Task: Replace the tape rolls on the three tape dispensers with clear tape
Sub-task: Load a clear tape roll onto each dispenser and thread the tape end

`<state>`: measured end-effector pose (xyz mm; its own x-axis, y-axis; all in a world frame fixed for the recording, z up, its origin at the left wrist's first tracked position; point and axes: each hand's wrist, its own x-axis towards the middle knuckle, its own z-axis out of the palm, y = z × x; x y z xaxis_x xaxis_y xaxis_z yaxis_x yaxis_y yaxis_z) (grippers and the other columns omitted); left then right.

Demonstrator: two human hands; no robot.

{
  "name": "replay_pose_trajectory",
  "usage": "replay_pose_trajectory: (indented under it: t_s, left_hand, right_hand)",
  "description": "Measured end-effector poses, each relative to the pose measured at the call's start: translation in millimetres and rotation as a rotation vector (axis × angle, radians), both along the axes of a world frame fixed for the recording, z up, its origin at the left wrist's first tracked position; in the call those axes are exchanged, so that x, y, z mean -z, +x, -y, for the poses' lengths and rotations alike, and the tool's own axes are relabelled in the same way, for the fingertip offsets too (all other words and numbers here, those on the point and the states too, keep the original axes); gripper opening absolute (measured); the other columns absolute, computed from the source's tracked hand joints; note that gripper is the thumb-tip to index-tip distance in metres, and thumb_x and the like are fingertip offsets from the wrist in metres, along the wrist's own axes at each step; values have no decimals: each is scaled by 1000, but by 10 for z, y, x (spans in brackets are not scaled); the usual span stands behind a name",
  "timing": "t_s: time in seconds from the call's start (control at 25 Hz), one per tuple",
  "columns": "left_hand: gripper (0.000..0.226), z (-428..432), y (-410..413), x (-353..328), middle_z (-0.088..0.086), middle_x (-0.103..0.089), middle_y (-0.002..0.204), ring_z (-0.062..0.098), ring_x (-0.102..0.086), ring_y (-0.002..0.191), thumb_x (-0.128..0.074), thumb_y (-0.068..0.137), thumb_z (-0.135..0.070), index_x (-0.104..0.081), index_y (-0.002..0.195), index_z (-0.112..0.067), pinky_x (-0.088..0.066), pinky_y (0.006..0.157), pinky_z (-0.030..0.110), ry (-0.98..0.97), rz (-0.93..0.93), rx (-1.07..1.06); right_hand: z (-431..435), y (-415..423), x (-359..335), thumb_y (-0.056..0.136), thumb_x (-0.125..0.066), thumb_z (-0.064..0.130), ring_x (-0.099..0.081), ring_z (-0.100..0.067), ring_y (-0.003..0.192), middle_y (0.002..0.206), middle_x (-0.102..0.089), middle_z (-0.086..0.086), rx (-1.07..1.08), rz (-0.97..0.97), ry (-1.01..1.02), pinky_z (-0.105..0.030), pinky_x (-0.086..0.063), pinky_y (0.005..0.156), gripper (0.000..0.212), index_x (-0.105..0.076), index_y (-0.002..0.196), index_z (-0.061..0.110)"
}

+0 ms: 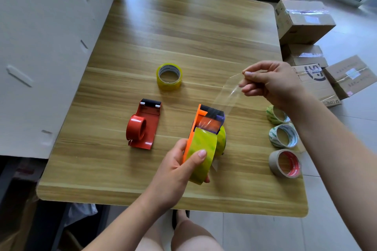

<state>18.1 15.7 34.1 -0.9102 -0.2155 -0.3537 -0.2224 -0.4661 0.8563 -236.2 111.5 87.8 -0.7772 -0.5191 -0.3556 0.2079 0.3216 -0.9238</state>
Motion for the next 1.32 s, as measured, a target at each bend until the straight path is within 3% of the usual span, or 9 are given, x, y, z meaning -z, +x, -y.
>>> replay_pose_trajectory:
  t_s: [0.52, 0.76, 1.04, 1.32]
  left_hand:
    - [46, -14, 156, -23, -1, -67, 78, 15, -64, 68, -65, 66, -35, -57, 108, -19, -52, 60, 29, -40, -58, 79]
    - [47, -25, 152, -62, -2, -66, 75, 15, -64, 65, -71, 60, -64, -63, 93, -33, -51, 56, 26, -68, -27, 23]
    - [52, 26, 221, -61, 10, -63, 71, 22, -61, 57, -75, 59, -58, -63, 93, -19, -50, 55, 28, 11, -51, -30]
    - [48, 36, 258, -73, 14, -61, 69, 22, -59, 51, -78, 53, -48, -64, 87, -17, -49, 49, 28, 17, -2, -90]
  right_hand:
    - [406, -130, 99, 86, -55, -8, -63, -14, 43, 48, -64, -7, -48, 62, 99, -23, -54, 44, 13, -59, 76, -1]
    - [551, -153, 81, 85, -56, -9, -64, -14, 43, 47, -64, -8, -101, 58, 159, -23, -55, 45, 10, -60, 78, -3]
    - [528, -181, 144, 85, -57, -9, -64, -14, 45, 50, -65, -8, -94, 93, 133, -22, -54, 45, 10, -61, 79, -2]
    - [268, -218, 192, 84, -57, -9, -60, -11, 42, 57, -69, -12, -51, 180, 150, -19, -49, 42, 13, -64, 78, 0]
